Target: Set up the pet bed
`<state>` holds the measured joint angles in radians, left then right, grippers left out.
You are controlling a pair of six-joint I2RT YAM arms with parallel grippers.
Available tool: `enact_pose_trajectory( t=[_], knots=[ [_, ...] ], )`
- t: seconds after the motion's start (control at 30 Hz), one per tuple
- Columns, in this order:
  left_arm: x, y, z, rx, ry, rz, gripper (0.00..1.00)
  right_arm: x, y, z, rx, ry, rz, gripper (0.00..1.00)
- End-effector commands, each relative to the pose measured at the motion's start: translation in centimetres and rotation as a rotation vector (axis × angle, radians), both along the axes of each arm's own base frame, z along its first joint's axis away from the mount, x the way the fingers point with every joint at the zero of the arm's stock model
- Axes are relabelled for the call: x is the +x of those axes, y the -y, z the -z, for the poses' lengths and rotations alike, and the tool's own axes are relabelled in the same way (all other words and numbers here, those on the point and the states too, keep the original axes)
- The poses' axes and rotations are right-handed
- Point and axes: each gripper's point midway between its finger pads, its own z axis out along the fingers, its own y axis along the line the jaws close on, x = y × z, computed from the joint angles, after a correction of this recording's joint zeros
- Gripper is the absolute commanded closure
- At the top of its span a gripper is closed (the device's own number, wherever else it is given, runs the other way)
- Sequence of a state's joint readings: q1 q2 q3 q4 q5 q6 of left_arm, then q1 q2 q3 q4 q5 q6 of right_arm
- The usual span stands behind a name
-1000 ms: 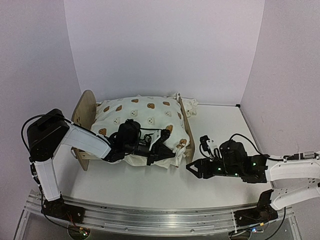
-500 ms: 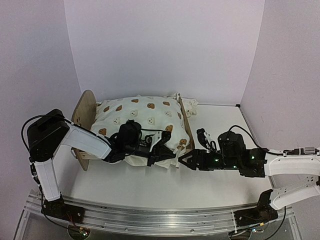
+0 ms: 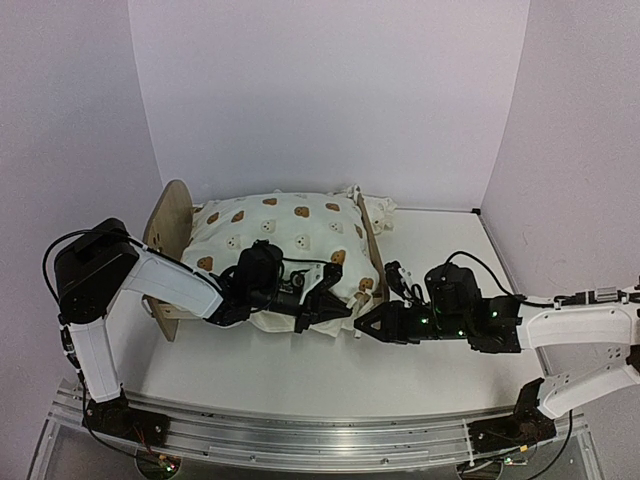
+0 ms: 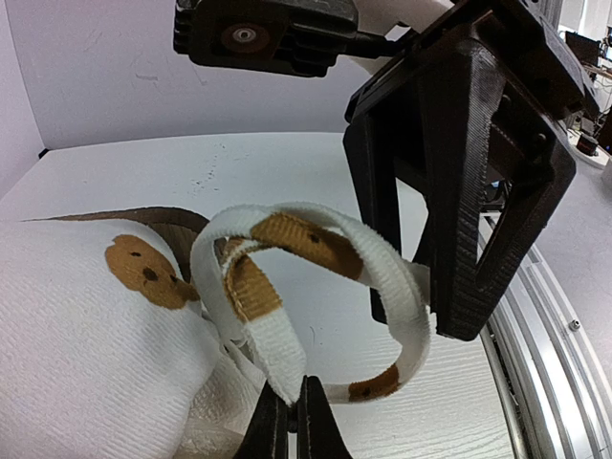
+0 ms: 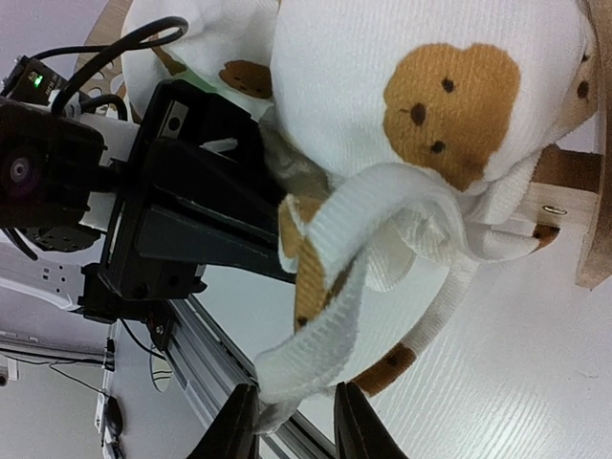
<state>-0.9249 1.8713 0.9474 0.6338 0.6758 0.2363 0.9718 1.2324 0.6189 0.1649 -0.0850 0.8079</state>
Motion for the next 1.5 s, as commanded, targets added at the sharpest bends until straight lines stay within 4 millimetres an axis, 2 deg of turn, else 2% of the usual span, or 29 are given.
enact_pose_trajectory(
  t=[0.0, 0.1, 0.23, 0.4, 0.5, 0.6, 0.83, 0.93, 1.1, 1.23, 1.47],
  knots=[
    [-0.5, 0.0, -1.3, -0.015, 0.019, 0.002, 1.00, 0.4, -0.6, -2.2, 0.045, 0.060, -0.003, 0.81],
    [-0.6, 0.0, -1.2, -0.014, 0.019, 0.004, 1.00, 0.3, -0.3, -2.1, 0.041, 0.066, -0.003, 0.93],
    [-0.6, -0.1, -1.2, -0.012, 0.024, 0.004, 1.00, -0.3, 0.3, -1.5, 0.015, 0.041, -0.015, 1.00],
    [-0.4, -0.8, -0.6, 0.032, 0.064, -0.005, 1.00, -2.0, 1.9, -0.2, -0.052, -0.006, -0.047, 1.00],
    [-0.2, -1.5, 0.3, 0.079, 0.093, -0.016, 1.00, -3.1, 3.6, 1.9, -0.120, -0.059, -0.048, 1.00],
    [0.1, -2.2, 1.7, 0.139, 0.129, -0.037, 1.00, -3.2, 4.6, 3.7, -0.161, -0.084, -0.030, 1.00],
    [-0.2, -2.9, 4.7, 0.231, 0.212, -0.007, 1.00, -2.2, 4.0, 7.4, -0.294, -0.113, -0.058, 1.00],
    [-1.1, -2.7, 6.3, 0.273, 0.242, 0.034, 1.00, -1.9, 4.0, 8.9, -0.336, -0.131, -0.070, 0.99],
    [-2.5, -1.8, 8.1, 0.301, 0.277, 0.083, 1.00, -2.0, 3.6, 9.9, -0.363, -0.144, -0.107, 0.91],
    [-2.2, -1.2, 8.2, 0.294, 0.287, 0.079, 1.00, -2.2, 3.7, 10.0, -0.367, -0.141, -0.125, 0.84],
    [-2.0, -1.1, 8.5, 0.298, 0.295, 0.082, 1.00, -2.1, 5.0, 9.8, -0.386, -0.081, -0.113, 0.84]
  ],
)
